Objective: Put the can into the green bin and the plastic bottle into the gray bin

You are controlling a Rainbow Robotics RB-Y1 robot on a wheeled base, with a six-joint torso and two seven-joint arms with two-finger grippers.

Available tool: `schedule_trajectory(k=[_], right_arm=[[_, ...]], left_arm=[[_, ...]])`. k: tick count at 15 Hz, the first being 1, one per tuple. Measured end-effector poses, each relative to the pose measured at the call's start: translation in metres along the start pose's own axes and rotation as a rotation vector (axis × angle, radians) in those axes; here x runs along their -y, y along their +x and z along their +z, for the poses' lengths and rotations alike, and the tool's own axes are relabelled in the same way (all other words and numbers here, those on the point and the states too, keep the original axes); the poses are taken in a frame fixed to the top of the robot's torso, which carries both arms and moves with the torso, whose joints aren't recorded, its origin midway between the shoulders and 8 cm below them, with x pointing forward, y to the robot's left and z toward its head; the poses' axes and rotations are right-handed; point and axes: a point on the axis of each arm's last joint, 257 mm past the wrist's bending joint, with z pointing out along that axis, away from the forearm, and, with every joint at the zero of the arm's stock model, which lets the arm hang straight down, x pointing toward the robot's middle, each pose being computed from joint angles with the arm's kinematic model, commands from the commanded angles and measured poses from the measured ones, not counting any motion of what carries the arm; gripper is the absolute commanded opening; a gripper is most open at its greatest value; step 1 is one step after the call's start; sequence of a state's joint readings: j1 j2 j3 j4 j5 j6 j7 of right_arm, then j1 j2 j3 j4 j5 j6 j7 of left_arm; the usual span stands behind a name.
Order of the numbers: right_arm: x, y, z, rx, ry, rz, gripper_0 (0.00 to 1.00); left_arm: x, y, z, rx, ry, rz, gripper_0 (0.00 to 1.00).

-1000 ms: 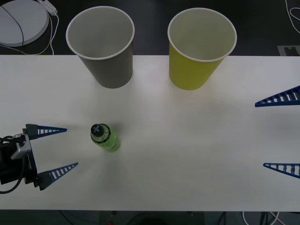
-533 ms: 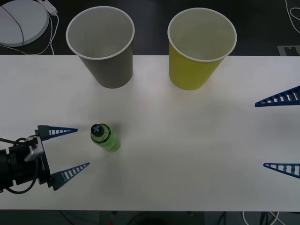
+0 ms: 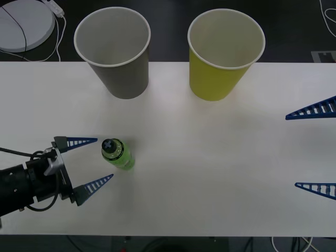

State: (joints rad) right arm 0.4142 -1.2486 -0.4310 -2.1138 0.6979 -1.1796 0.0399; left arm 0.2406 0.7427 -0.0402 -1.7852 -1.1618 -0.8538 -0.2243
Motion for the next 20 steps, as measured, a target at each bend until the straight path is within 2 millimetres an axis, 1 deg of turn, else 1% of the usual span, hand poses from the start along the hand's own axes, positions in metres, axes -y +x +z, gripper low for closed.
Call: schedule_trajectory(k=[9, 16, 20], right_arm=[[0.000, 0.000, 0.000, 0.000, 0.000, 0.000, 1.00], [0.000, 0.000, 0.000, 0.000, 0.000, 0.000, 1.00], [0.000, 0.000, 0.000, 0.000, 0.000, 0.000, 1.00]], left_arm=[[0.000, -0.013, 0.033, 0.040, -0.029, -0.014, 1.00], [0.003, -0.019, 0.050, 0.051, -0.036, -0.001, 1.00], [0.002, -0.021, 0.053, 0.050, -0.036, -0.004, 1.00]])
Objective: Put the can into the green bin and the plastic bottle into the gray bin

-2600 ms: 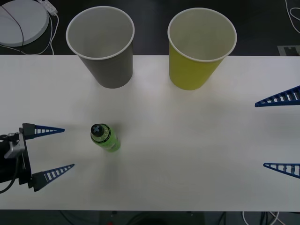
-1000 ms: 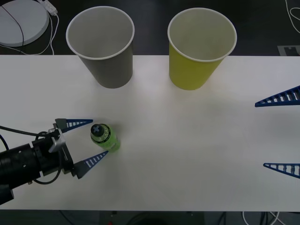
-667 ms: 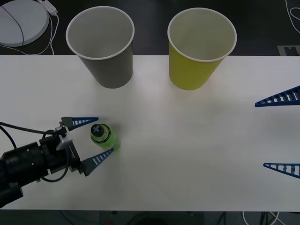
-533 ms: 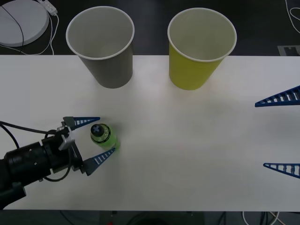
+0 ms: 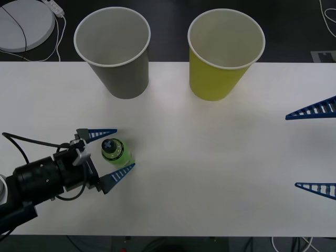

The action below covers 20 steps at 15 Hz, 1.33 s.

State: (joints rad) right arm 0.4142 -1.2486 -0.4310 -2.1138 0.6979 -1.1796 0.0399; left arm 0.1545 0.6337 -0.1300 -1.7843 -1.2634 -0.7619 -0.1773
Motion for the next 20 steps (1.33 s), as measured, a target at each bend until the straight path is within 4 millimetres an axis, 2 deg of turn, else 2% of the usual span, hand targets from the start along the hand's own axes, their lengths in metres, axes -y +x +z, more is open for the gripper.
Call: schedule_trajectory(k=[1, 2, 4, 5, 17, 20], right_arm=[[0.000, 0.000, 0.000, 0.000, 0.000, 0.000, 1.00], [0.000, 0.000, 0.000, 0.000, 0.000, 0.000, 1.00], [0.000, 0.000, 0.000, 0.000, 0.000, 0.000, 1.00], [0.000, 0.000, 0.000, 0.000, 0.000, 0.000, 1.00], [0.000, 0.000, 0.000, 0.000, 0.000, 0.000, 1.00], [0.000, 0.000, 0.000, 0.000, 0.000, 0.000, 1.00]], left_arm=[[0.000, 0.000, 0.000, 0.000, 0.000, -0.001, 1.00], [0.000, 0.000, 0.000, -0.001, 0.001, -0.003, 0.85], [0.000, 0.000, 0.000, -0.001, 0.002, -0.009, 0.09], [0.000, 0.000, 0.000, 0.000, 0.002, -0.010, 0.00], [0.002, -0.006, 0.006, 0.020, -0.002, -0.031, 0.00], [0.000, -0.013, 0.007, 0.030, -0.005, -0.036, 0.00]])
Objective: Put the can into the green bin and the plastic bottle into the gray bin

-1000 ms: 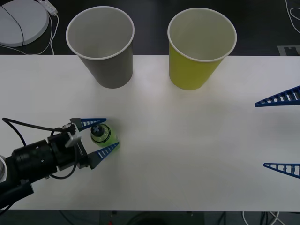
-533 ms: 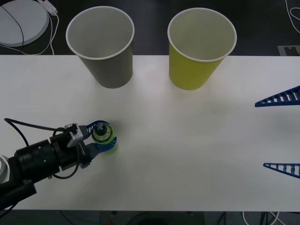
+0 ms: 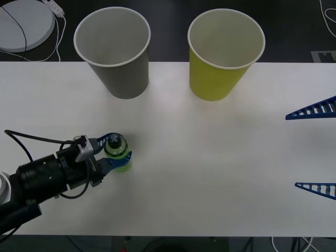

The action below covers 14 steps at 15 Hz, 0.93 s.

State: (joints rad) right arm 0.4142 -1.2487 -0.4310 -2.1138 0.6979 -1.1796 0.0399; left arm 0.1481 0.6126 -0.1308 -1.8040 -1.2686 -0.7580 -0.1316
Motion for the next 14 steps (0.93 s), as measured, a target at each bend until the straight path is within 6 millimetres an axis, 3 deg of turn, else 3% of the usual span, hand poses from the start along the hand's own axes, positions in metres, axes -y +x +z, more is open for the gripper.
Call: schedule_trajectory(k=[6, 14], right_arm=[[0.000, 0.000, 0.000, 0.000, 0.000, 0.000, 1.00], [0.000, 0.000, 0.000, 0.000, 0.000, 0.000, 1.00]], left_arm=[[-0.008, -0.016, -0.009, -0.038, -0.003, -0.019, 0.00], [-0.020, -0.057, -0.037, -0.047, -0.042, -0.074, 0.00]])
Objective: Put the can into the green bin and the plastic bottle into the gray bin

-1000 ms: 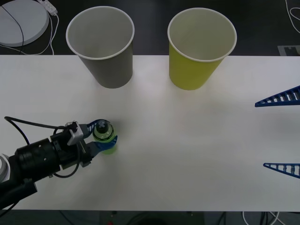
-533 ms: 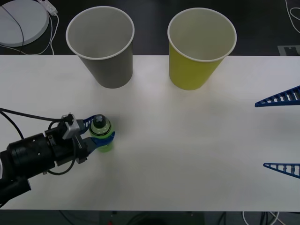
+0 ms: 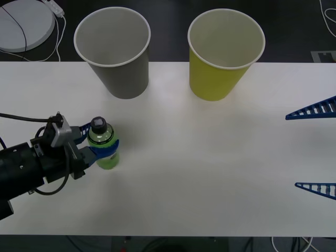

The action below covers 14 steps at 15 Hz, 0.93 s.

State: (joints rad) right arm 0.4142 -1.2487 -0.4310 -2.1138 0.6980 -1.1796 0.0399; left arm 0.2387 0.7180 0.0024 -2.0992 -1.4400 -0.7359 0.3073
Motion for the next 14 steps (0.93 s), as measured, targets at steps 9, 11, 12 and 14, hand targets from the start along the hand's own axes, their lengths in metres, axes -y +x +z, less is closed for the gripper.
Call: schedule_trajectory(k=[9, 11, 12, 14], right_arm=[[0.000, 0.000, 0.000, 0.000, 0.000, 0.000, 1.00], [0.000, 0.000, 0.000, 0.000, 0.000, 0.000, 1.00], [0.000, 0.000, 0.000, 0.000, 0.000, 0.000, 1.00], [0.000, 0.000, 0.000, 0.000, 0.000, 0.000, 1.00]], left_arm=[[-0.032, -0.027, -0.020, -0.026, -0.126, -0.067, 0.00], [-0.036, -0.031, -0.023, -0.028, -0.165, -0.084, 0.00], [-0.038, -0.033, -0.024, -0.031, -0.183, -0.090, 0.00], [-0.040, -0.039, -0.029, -0.036, -0.214, -0.102, 0.00]])
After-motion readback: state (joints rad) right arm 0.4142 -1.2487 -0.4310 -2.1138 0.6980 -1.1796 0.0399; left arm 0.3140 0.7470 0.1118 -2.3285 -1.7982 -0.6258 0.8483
